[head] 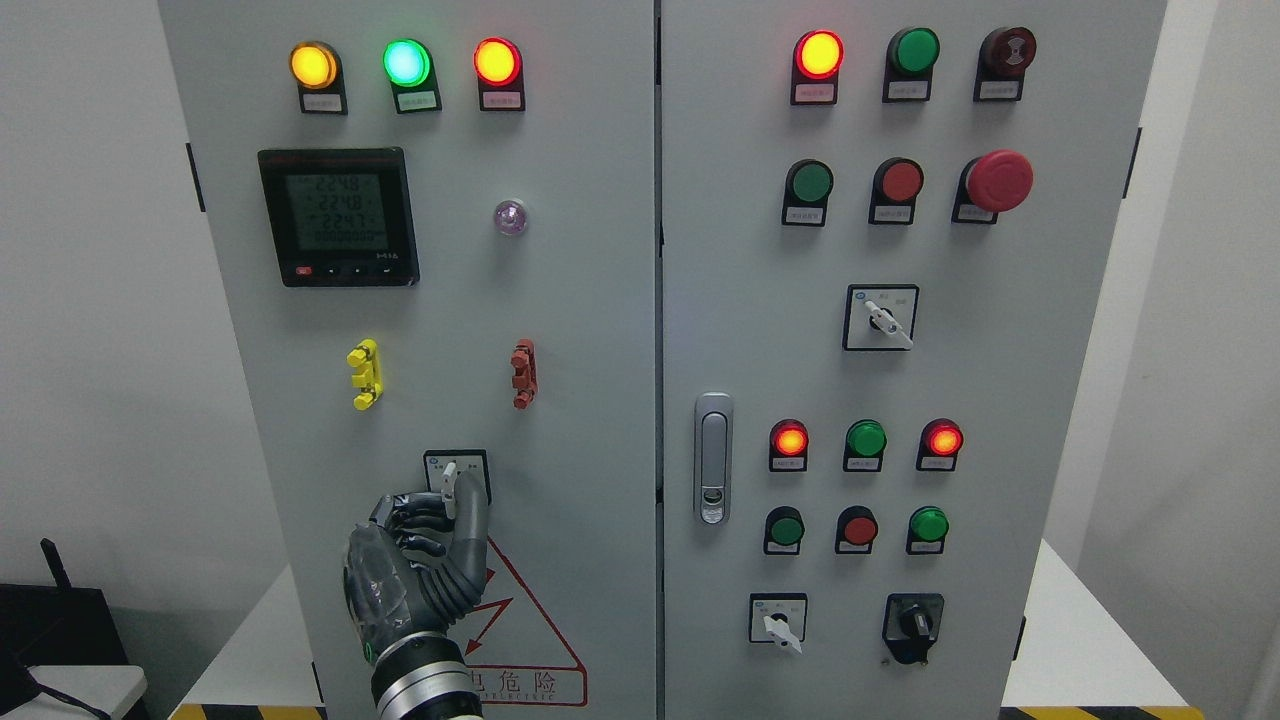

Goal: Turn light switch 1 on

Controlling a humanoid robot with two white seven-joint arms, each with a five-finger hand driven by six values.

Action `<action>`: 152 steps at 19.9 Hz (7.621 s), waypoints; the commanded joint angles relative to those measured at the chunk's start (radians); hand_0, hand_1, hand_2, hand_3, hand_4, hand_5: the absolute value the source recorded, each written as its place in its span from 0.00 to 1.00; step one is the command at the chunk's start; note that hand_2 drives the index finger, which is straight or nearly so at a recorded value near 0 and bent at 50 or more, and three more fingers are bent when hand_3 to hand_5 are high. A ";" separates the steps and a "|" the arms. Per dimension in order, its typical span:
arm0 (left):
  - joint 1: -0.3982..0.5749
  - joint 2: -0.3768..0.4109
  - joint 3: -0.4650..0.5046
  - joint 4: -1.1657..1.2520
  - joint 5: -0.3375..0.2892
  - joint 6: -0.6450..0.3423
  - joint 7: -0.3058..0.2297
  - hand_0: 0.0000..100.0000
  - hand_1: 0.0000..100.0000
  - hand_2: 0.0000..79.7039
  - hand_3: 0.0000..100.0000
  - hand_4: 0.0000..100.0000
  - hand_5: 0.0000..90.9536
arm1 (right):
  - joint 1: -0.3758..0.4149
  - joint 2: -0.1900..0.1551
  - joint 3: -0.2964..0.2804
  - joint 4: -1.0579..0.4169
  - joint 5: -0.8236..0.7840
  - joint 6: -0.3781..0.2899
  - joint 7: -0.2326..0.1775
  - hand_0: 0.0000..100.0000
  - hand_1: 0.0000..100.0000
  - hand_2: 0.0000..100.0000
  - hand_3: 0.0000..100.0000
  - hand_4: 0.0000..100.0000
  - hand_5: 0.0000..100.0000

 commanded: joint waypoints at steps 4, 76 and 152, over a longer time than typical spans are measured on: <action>-0.001 0.000 0.000 0.001 0.000 0.001 -0.003 0.27 0.42 0.69 0.71 0.78 0.86 | 0.000 0.000 0.000 0.000 -0.017 0.001 -0.001 0.12 0.39 0.00 0.00 0.00 0.00; -0.006 0.000 0.000 0.003 0.040 -0.010 -0.027 0.48 0.09 0.73 0.74 0.80 0.86 | 0.000 0.000 0.000 0.000 -0.017 0.001 -0.001 0.12 0.39 0.00 0.00 0.00 0.00; 0.699 0.152 0.635 1.580 0.078 -0.722 -0.741 0.36 0.14 0.00 0.00 0.05 0.00 | 0.000 0.000 0.000 0.000 -0.017 0.001 -0.001 0.12 0.39 0.00 0.00 0.00 0.00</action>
